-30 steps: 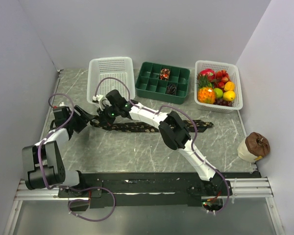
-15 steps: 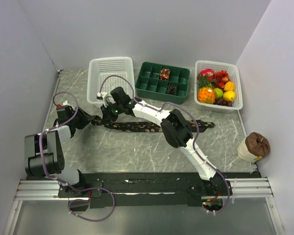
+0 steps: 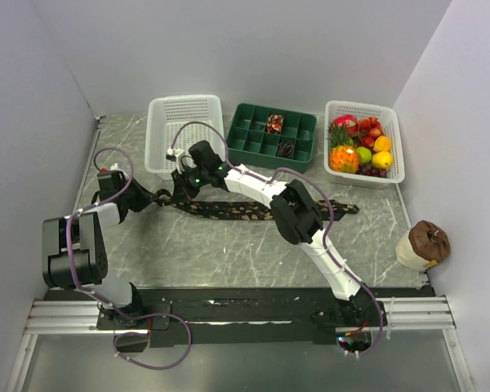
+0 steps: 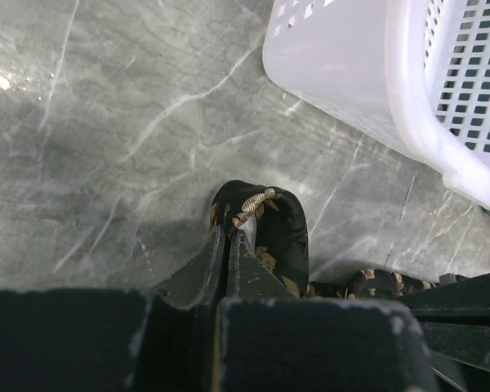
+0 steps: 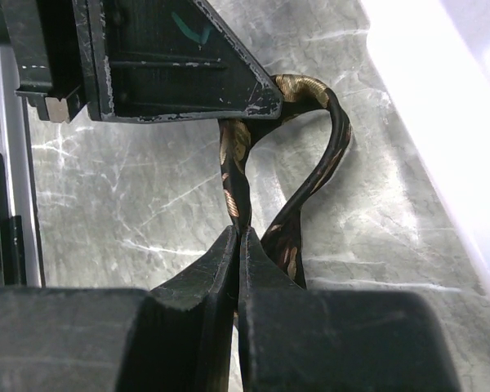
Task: Roll the ties
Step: Flatten out the tie at the center of the board.
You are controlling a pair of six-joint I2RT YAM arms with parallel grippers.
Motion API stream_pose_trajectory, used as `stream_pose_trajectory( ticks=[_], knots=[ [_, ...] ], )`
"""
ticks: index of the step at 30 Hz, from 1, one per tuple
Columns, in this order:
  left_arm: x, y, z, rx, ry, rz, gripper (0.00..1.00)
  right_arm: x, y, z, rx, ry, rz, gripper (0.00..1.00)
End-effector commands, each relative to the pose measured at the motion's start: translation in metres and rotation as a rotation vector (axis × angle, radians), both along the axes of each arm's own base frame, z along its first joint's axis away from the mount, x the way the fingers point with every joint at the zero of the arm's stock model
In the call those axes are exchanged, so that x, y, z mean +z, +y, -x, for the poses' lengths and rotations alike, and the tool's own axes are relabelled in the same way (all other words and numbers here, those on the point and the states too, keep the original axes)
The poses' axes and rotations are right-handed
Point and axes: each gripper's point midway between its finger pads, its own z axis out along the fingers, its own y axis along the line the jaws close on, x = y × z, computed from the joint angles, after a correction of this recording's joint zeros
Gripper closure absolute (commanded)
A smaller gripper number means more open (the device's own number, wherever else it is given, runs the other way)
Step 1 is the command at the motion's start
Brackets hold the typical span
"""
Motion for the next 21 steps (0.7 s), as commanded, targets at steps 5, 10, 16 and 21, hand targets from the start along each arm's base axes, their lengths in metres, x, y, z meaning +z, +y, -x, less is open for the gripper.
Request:
stream_pose_trajectory(
  ticks=[5, 10, 16, 21],
  knots=[
    [0.023, -0.009, 0.014, 0.008, 0.067, 0.067, 0.99, 0.056, 0.006, -0.008, 0.001, -0.063, -0.093, 0.92],
    [0.026, -0.014, 0.027, 0.012, 0.114, 0.096, 0.99, 0.061, 0.006, -0.004, 0.018, -0.065, -0.119, 0.91],
    [0.029, -0.021, 0.044, 0.001, 0.153, 0.127, 0.99, 0.069, 0.008, 0.004, 0.065, -0.053, -0.154, 0.90],
    [0.048, -0.030, 0.052, -0.029, 0.104, 0.193, 0.99, 0.074, 0.007, 0.020, 0.150, -0.031, -0.180, 0.89]
  ],
)
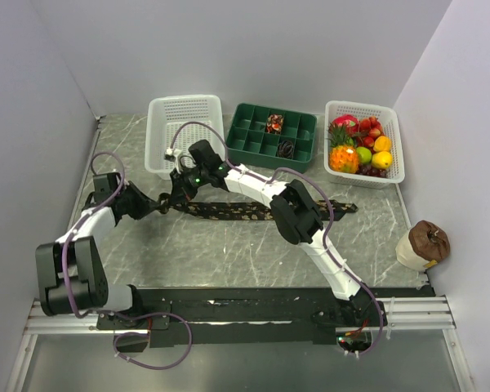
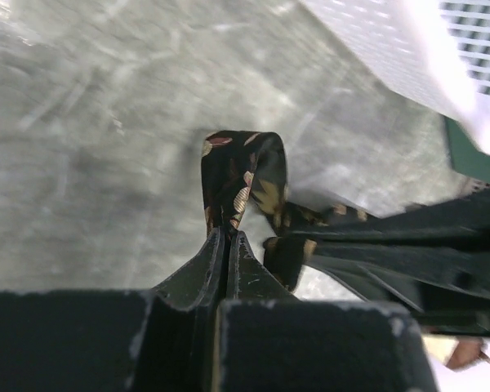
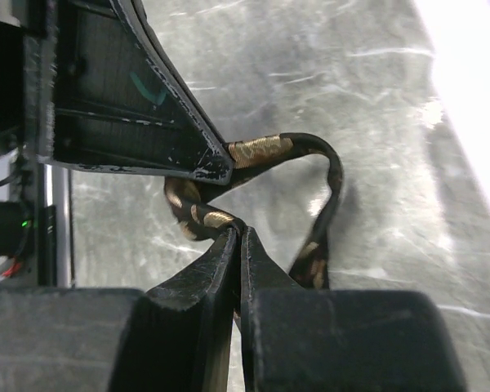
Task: Roll the ties
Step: Flatten out the tie at the center of the board.
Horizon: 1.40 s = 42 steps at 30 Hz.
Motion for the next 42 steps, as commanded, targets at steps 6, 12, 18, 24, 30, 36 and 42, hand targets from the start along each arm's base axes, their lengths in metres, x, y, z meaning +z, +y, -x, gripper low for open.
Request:
stream_pose_trajectory(
  ticks=[6, 12, 18, 24, 30, 36, 42],
  knots=[
    [0.038, 0.016, 0.006, 0.058, -0.085, 0.056, 0.99, 0.053, -0.005, 0.012, 0.074, -0.051, -0.094, 0.88],
    [0.020, 0.029, 0.000, 0.085, -0.045, 0.058, 0.99, 0.032, -0.006, -0.005, -0.037, -0.034, -0.014, 0.87],
    [0.009, 0.042, -0.008, 0.116, -0.020, -0.013, 0.99, 0.024, -0.003, -0.006, -0.055, -0.006, -0.017, 0.87],
    [0.008, 0.050, -0.018, 0.156, -0.006, -0.193, 0.99, 0.024, -0.002, -0.003, -0.044, 0.003, -0.024, 0.86],
    [0.000, 0.051, -0.026, 0.198, -0.019, -0.231, 0.99, 0.014, -0.004, 0.012, -0.020, -0.020, 0.022, 0.71],
    [-0.004, 0.064, -0.031, 0.239, -0.048, -0.311, 0.99, 0.002, -0.010, 0.005, -0.082, -0.027, 0.074, 0.53],
    [-0.002, 0.063, -0.039, 0.256, -0.134, -0.362, 0.99, 0.027, -0.021, 0.001, -0.124, -0.089, 0.023, 0.37]
  ],
)
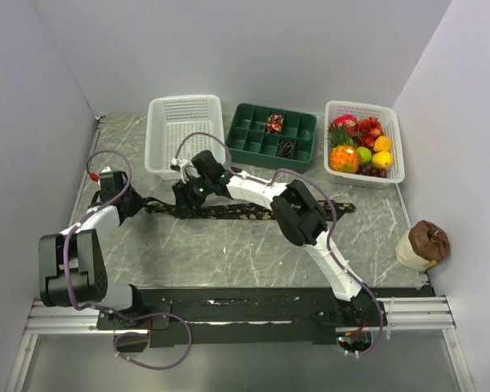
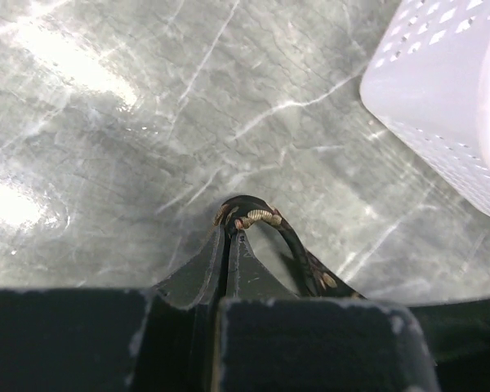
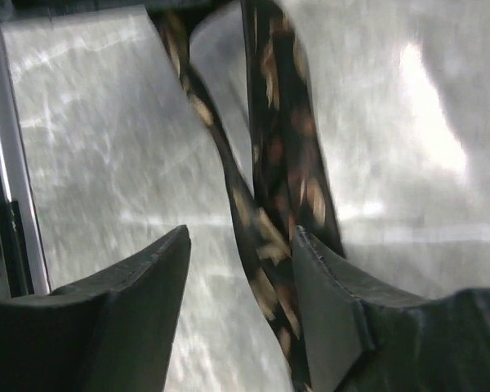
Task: Roll the ties
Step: Flatten out the tie at the center of the board.
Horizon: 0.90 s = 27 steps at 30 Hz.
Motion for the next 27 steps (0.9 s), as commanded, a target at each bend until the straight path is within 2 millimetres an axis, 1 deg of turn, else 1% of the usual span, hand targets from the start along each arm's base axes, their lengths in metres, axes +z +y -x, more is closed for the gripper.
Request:
stream_pose_trajectory(
  ticks=[1, 2, 3, 5, 6, 7, 8, 10, 11, 13, 16, 17, 19, 20, 21, 22, 23, 24, 25, 26, 27],
  knots=[
    [0.012, 0.009, -0.014, 0.031, -0.105, -0.091, 0.99, 0.067, -0.003, -0.010, -0.030, -0.134, -0.106, 0.36],
    [0.011, 0.011, -0.015, 0.040, -0.104, -0.105, 0.99, 0.072, -0.007, -0.007, -0.031, -0.131, -0.113, 0.36],
    [0.008, 0.010, -0.014, 0.040, -0.095, -0.107, 0.99, 0.077, -0.007, -0.009, -0.038, -0.143, -0.129, 0.36],
    [0.006, 0.011, -0.016, 0.039, -0.082, -0.125, 0.99, 0.081, -0.011, -0.007, -0.042, -0.136, -0.139, 0.37],
    [0.000, 0.010, -0.013, 0.037, -0.051, -0.129, 0.99, 0.083, -0.011, -0.006, -0.042, -0.134, -0.145, 0.37],
    [0.002, 0.008, -0.015, 0.023, -0.050, -0.139, 0.99, 0.085, -0.012, -0.008, -0.049, -0.139, -0.150, 0.37],
    [0.000, 0.010, -0.015, 0.032, -0.037, -0.151, 0.99, 0.086, -0.014, -0.007, -0.054, -0.134, -0.152, 0.38],
    [-0.005, 0.011, -0.009, 0.047, 0.012, -0.158, 0.99, 0.090, -0.018, -0.010, -0.074, -0.148, -0.152, 0.39],
    [-0.006, 0.012, -0.009, 0.052, 0.020, -0.162, 0.99, 0.091, -0.022, -0.008, -0.080, -0.152, -0.148, 0.39],
    [-0.009, 0.016, -0.005, 0.081, 0.048, -0.174, 0.99, 0.096, -0.028, -0.011, -0.100, -0.165, -0.151, 0.39],
    [-0.014, 0.019, -0.002, 0.104, 0.063, -0.176, 0.99, 0.101, -0.047, -0.017, -0.153, -0.160, -0.142, 0.39],
    [-0.017, 0.018, -0.002, 0.102, 0.072, -0.173, 0.99, 0.101, -0.063, -0.020, -0.182, -0.153, -0.131, 0.39],
    [-0.016, 0.015, -0.004, 0.088, 0.060, -0.162, 0.99, 0.107, -0.076, -0.025, -0.219, -0.164, -0.146, 0.40],
    [-0.014, 0.014, -0.005, 0.088, 0.051, -0.161, 0.98, 0.108, -0.090, -0.025, -0.263, -0.165, -0.143, 0.40],
    [-0.014, 0.014, -0.005, 0.087, 0.047, -0.158, 0.96, 0.108, -0.104, -0.033, -0.306, -0.167, -0.139, 0.40],
    [-0.011, 0.012, -0.007, 0.077, 0.038, -0.156, 0.94, 0.108, -0.116, -0.037, -0.341, -0.169, -0.134, 0.40],
    [-0.010, 0.012, -0.007, 0.073, 0.039, -0.156, 0.88, 0.107, -0.132, -0.037, -0.397, -0.174, -0.116, 0.40],
    [-0.007, 0.012, -0.009, 0.068, 0.034, -0.159, 0.85, 0.104, -0.150, -0.046, -0.457, -0.177, -0.095, 0.41],
    [-0.005, 0.011, -0.010, 0.059, 0.032, -0.160, 0.79, 0.102, -0.163, -0.049, -0.499, -0.174, -0.079, 0.41],
    [-0.003, 0.009, -0.011, 0.049, 0.025, -0.152, 0.71, 0.098, -0.181, -0.049, -0.564, -0.176, -0.052, 0.41],
    [-0.001, 0.008, -0.012, 0.042, 0.015, -0.151, 0.61, 0.094, -0.195, -0.053, -0.610, -0.173, -0.029, 0.41]
  ],
)
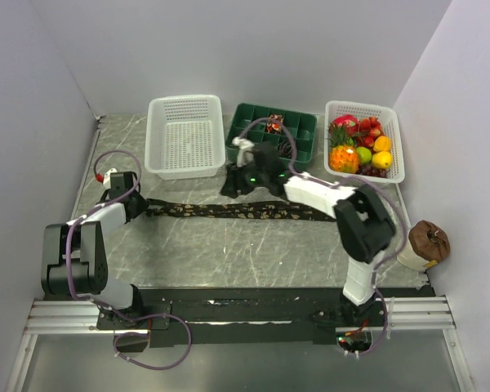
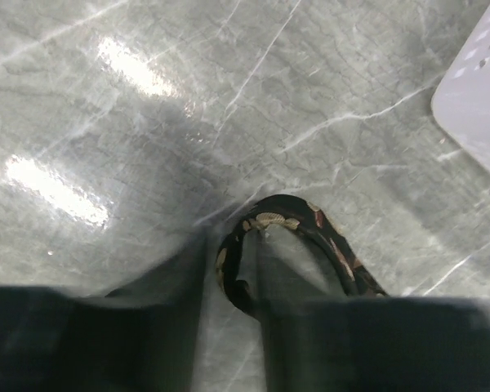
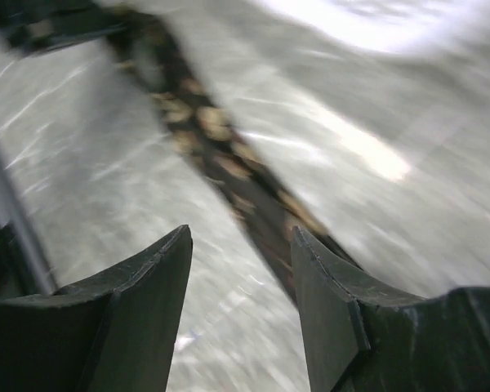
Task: Roll the ties
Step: Flatten out the tie at the center of the board.
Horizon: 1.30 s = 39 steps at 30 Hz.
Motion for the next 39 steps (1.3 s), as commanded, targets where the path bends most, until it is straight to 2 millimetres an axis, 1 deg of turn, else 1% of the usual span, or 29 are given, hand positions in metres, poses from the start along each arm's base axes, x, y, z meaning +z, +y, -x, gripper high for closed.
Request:
stream_pose_trajectory(
  ticks=[1, 2, 3, 4, 5, 6, 7, 10, 16, 17, 19, 20, 21, 22, 23, 24, 25, 26, 27, 28, 30, 31, 32, 34, 35, 37, 38, 39],
  knots=[
    [0.023, -0.003, -0.015, -0.027, -0.066, -0.006, 0.51, 0.024, -0.066, -0.033, -0.283, -0.074, 0.016, 0.42],
    [0.028, -0.003, -0.016, -0.032, -0.083, -0.003, 0.42, 0.019, -0.081, -0.032, -0.331, -0.060, 0.029, 0.42],
    [0.029, -0.004, -0.016, -0.031, -0.091, -0.003, 0.27, 0.016, -0.092, -0.035, -0.363, -0.054, 0.036, 0.43],
    [0.032, -0.004, -0.016, -0.033, -0.101, -0.004, 0.22, 0.014, -0.106, -0.040, -0.396, -0.044, 0.035, 0.43],
    [0.035, -0.004, -0.017, -0.033, -0.113, -0.005, 0.16, 0.010, -0.110, -0.038, -0.399, -0.034, 0.039, 0.43],
    [0.036, -0.004, -0.017, -0.034, -0.121, -0.006, 0.14, 0.009, -0.112, -0.038, -0.401, -0.028, 0.046, 0.44],
    [0.037, -0.003, -0.018, -0.032, -0.123, -0.011, 0.13, 0.006, -0.114, -0.037, -0.394, -0.027, 0.063, 0.44],
    [0.035, -0.004, -0.020, -0.040, -0.123, -0.006, 0.13, 0.004, -0.108, -0.035, -0.359, -0.003, 0.057, 0.44],
    [0.020, -0.010, -0.020, -0.061, -0.085, 0.022, 0.23, 0.010, -0.088, -0.031, -0.299, 0.011, 0.030, 0.45],
    [0.018, -0.011, -0.020, -0.066, -0.076, 0.022, 0.26, 0.014, -0.084, -0.031, -0.288, 0.006, 0.021, 0.45],
    [0.017, -0.010, -0.021, -0.060, -0.075, 0.021, 0.26, 0.016, -0.075, -0.029, -0.265, 0.007, 0.012, 0.45],
    [0.015, -0.009, -0.020, -0.056, -0.068, 0.023, 0.25, 0.023, -0.069, -0.028, -0.241, -0.001, -0.008, 0.45],
    [0.012, -0.010, -0.019, -0.056, -0.063, 0.027, 0.25, 0.025, -0.060, -0.025, -0.217, -0.006, -0.017, 0.45],
    [0.014, -0.010, -0.023, -0.053, -0.083, 0.028, 0.23, 0.024, -0.055, -0.024, -0.199, -0.012, -0.009, 0.45],
    [0.013, -0.011, -0.024, -0.054, -0.081, 0.033, 0.21, 0.032, -0.047, -0.026, -0.180, -0.035, -0.015, 0.45],
    [0.013, -0.012, -0.026, -0.053, -0.087, 0.040, 0.20, 0.034, -0.039, -0.023, -0.157, -0.046, -0.013, 0.45],
    [0.012, -0.014, -0.026, -0.056, -0.086, 0.050, 0.20, 0.029, -0.028, -0.015, -0.116, -0.046, 0.011, 0.45],
    [0.010, -0.016, -0.027, -0.060, -0.085, 0.066, 0.21, 0.036, -0.018, -0.015, -0.097, -0.062, 0.003, 0.45],
    [0.012, -0.018, -0.030, -0.056, -0.102, 0.081, 0.22, 0.038, -0.010, -0.011, -0.072, -0.067, -0.001, 0.45],
    [0.012, -0.020, -0.032, -0.060, -0.109, 0.092, 0.23, 0.036, 0.003, -0.005, -0.039, -0.073, 0.003, 0.45],
    [0.012, -0.024, -0.036, -0.065, -0.121, 0.121, 0.29, 0.035, 0.015, 0.001, 0.000, -0.076, 0.002, 0.45],
    [0.010, -0.026, -0.037, -0.066, -0.118, 0.128, 0.32, 0.033, 0.025, 0.005, 0.019, -0.073, 0.001, 0.45],
    [0.009, -0.027, -0.038, -0.067, -0.118, 0.134, 0.41, 0.033, 0.030, 0.007, 0.028, -0.073, -0.001, 0.45],
    [0.010, -0.027, -0.040, -0.066, -0.123, 0.139, 0.52, 0.031, 0.041, 0.013, 0.064, -0.066, -0.011, 0.45],
    [0.009, -0.027, -0.040, -0.065, -0.122, 0.140, 0.67, 0.030, 0.045, 0.015, 0.074, -0.066, -0.010, 0.45],
    [0.010, -0.027, -0.041, -0.064, -0.125, 0.139, 0.78, 0.029, 0.055, 0.018, 0.101, -0.066, -0.014, 0.45],
    [0.011, -0.026, -0.041, -0.066, -0.126, 0.137, 0.88, 0.028, 0.061, 0.022, 0.115, -0.067, -0.014, 0.45],
    [0.012, -0.027, -0.041, -0.070, -0.129, 0.135, 0.94, 0.026, 0.066, 0.024, 0.123, -0.065, -0.015, 0.45]
  ],
)
